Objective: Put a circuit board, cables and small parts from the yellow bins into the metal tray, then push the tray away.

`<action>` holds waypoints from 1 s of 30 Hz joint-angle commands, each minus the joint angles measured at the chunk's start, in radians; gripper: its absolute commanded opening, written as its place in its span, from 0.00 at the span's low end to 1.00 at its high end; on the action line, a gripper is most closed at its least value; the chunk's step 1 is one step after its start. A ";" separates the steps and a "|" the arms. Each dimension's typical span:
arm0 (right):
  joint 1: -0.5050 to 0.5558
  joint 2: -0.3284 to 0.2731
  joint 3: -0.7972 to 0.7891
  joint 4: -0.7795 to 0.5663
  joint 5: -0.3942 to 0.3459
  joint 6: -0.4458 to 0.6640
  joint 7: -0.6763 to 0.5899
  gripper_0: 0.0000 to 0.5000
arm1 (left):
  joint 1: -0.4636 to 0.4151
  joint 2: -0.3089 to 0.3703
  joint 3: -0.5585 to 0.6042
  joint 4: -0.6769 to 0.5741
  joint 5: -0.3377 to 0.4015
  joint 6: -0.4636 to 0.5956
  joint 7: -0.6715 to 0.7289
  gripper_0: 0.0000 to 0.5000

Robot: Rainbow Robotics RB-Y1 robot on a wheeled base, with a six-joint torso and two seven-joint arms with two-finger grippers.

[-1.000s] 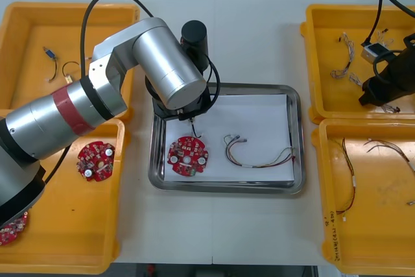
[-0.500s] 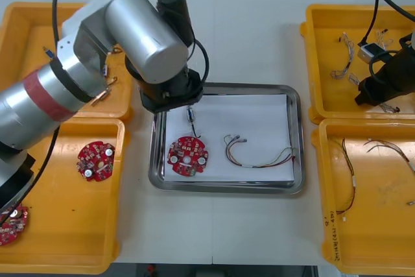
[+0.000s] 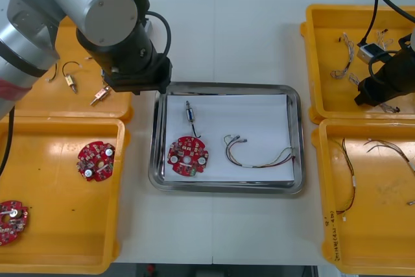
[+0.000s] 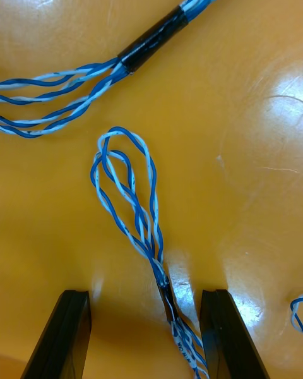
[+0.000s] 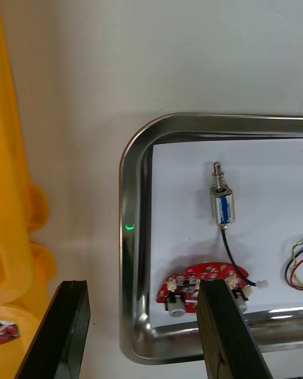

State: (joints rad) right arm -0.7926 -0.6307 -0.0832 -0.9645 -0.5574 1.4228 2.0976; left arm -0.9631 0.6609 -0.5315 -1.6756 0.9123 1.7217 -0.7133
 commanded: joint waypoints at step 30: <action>-0.031 -0.041 -0.029 -0.068 -0.041 0.087 0.036 0.00 | 0.001 0.163 0.240 0.106 0.151 0.121 -0.563 1.00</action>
State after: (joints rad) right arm -0.7924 -0.6319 -0.0889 -0.9822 -0.5866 1.4889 2.0976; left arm -0.9620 0.7661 -0.3204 -1.5843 1.0469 1.8457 -1.1210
